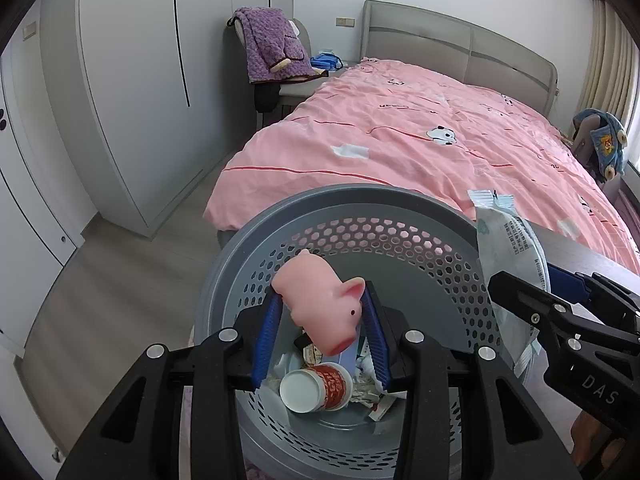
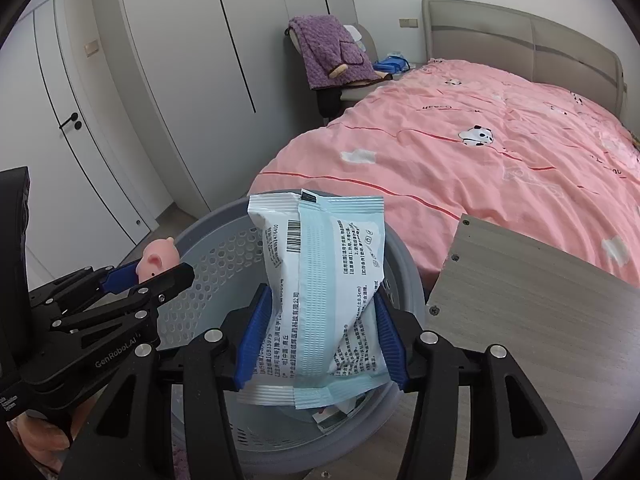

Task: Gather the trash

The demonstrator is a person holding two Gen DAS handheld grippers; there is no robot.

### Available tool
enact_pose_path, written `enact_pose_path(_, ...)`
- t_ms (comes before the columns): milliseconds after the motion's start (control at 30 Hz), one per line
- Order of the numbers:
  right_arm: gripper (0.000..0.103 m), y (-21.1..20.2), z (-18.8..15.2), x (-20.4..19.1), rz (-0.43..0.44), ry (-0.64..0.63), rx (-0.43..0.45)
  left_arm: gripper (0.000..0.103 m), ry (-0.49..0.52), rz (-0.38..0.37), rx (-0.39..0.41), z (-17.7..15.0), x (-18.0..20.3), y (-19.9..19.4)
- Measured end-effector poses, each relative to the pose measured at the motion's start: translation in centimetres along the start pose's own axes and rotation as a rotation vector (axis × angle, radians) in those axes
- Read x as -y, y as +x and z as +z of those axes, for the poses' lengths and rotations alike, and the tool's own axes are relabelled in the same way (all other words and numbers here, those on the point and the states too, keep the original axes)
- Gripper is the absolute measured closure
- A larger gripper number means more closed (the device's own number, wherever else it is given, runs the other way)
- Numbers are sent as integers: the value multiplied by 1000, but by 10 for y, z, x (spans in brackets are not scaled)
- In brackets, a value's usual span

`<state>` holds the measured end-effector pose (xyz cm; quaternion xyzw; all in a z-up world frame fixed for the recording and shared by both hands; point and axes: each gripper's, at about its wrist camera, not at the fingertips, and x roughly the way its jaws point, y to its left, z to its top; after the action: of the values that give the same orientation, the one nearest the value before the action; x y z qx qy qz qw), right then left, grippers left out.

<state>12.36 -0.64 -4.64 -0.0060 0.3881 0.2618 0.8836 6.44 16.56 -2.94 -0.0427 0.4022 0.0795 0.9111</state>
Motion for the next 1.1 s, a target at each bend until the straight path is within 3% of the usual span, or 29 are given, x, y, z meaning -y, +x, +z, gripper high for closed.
enact_pose_path(100, 49, -2, 1, 0, 4, 1, 6, 63, -5, 0, -5, 0, -1, 0)
enact_pose_path(233, 38, -6, 2, -1, 9, 3, 28, 45, -5, 18, 8, 0, -1, -5)
enact_pose_path(1100, 35, -12, -6, 0, 0, 17, 33, 33, -21, 77, 20, -6, -4, -20)
